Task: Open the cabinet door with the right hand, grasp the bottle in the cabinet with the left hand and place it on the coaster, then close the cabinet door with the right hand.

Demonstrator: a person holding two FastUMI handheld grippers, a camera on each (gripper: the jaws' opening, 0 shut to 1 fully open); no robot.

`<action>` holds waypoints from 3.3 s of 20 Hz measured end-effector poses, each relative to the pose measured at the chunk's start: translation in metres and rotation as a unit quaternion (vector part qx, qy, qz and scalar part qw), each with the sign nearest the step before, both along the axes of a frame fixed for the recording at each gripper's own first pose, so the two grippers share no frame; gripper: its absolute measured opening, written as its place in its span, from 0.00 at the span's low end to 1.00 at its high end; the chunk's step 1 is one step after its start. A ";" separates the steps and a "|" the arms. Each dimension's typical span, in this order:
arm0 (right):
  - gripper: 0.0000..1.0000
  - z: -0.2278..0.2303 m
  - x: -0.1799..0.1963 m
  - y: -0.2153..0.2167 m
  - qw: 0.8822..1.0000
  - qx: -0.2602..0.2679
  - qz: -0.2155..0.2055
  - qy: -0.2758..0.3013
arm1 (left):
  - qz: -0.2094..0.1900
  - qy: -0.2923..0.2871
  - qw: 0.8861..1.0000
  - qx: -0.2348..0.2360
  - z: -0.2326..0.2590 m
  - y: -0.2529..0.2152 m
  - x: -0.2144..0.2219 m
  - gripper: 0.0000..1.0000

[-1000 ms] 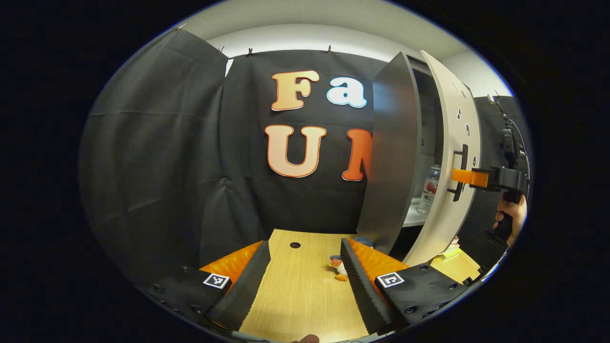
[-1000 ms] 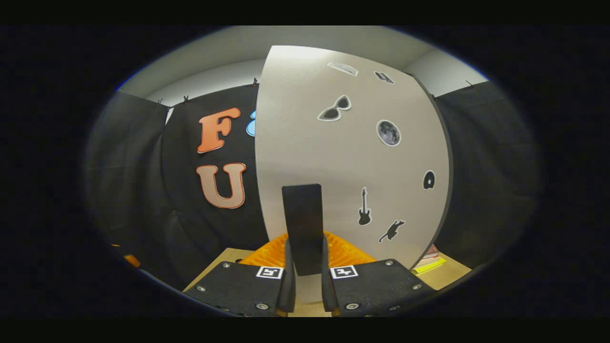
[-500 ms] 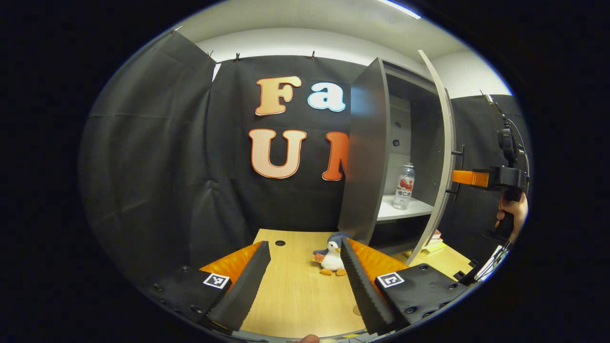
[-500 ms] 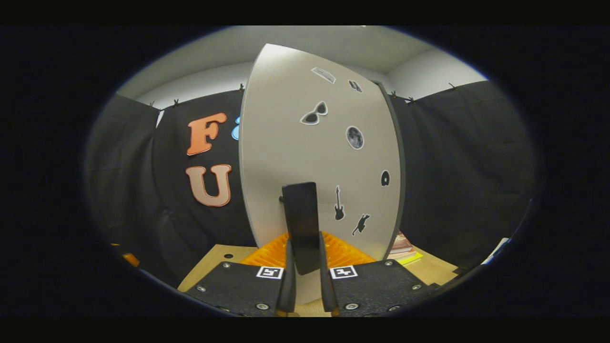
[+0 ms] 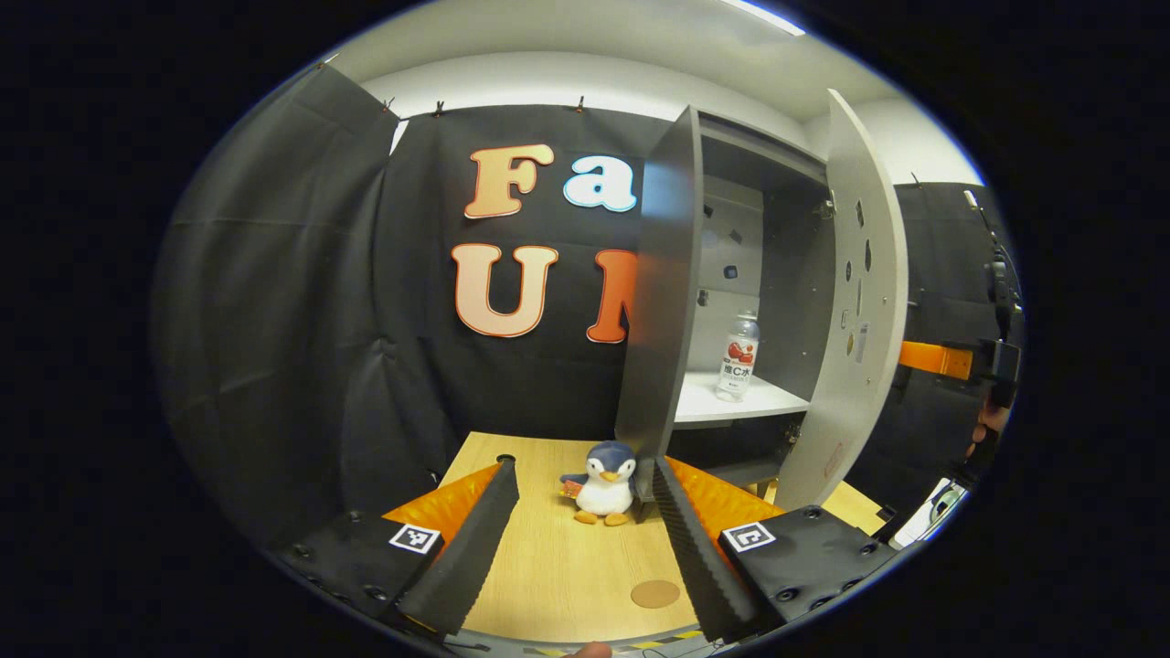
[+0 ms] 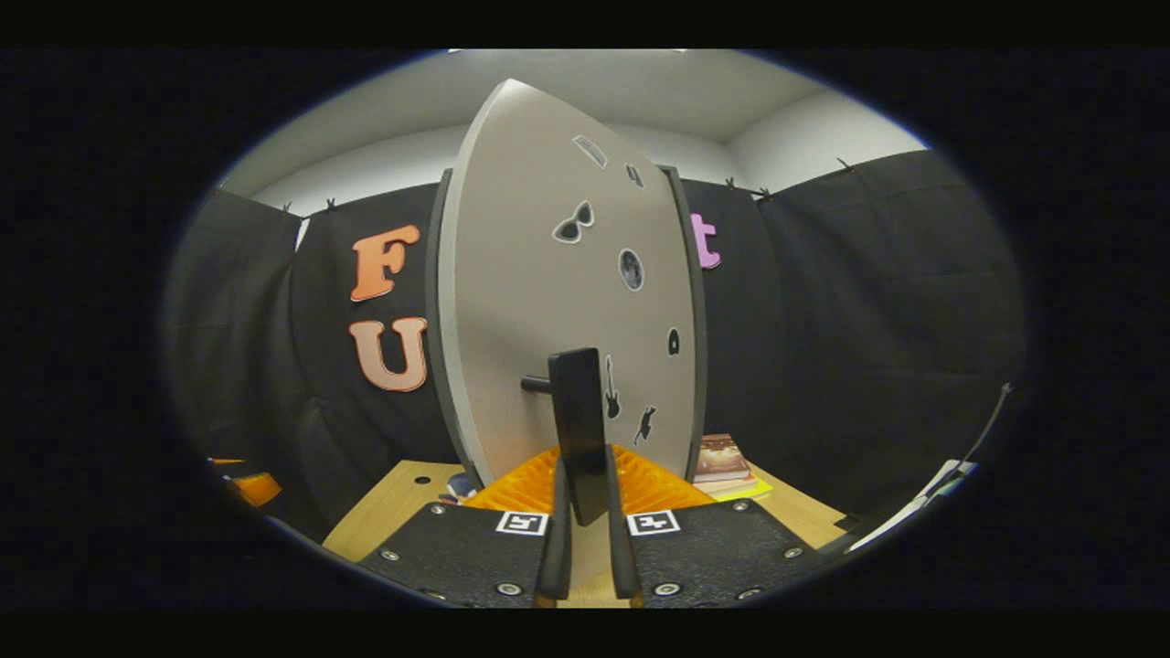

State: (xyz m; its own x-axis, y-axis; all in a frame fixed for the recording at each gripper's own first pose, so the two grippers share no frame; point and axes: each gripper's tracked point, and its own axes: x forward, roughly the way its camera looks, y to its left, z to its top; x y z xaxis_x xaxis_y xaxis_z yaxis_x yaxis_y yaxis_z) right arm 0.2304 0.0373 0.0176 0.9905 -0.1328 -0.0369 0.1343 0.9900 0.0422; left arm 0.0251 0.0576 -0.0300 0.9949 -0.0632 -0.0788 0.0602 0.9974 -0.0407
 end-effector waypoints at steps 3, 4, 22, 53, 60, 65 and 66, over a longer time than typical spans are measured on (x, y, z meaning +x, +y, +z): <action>0.12 0.001 -0.003 -0.007 1.000 0.003 0.010 -0.006 | -0.006 0.001 1.000 0.006 -0.003 -0.045 -0.012 0.96; 0.12 0.001 -0.005 -0.010 1.000 0.003 0.014 -0.005 | -0.007 0.003 1.000 0.006 -0.006 -0.058 -0.017 0.96; 0.04 -0.002 -0.016 -0.060 0.999 0.016 0.050 -0.008 | 0.015 0.025 0.999 0.020 -0.019 -0.144 -0.041 0.99; 0.23 0.015 -0.019 -0.001 0.992 0.042 0.104 -0.061 | -0.096 -0.043 0.994 0.027 0.033 -0.245 0.128 0.94; 0.48 -0.002 0.005 0.002 0.996 0.053 0.069 -0.029 | -0.141 -0.052 0.988 0.029 0.040 -0.290 0.240 0.96; 0.71 -0.017 0.015 -0.002 0.998 0.050 0.043 0.003 | -0.153 -0.048 0.987 0.019 0.039 -0.308 0.304 0.96; 0.73 -0.017 0.015 -0.003 0.998 0.052 0.039 0.006 | -0.155 -0.049 0.987 0.019 0.038 -0.310 0.314 0.96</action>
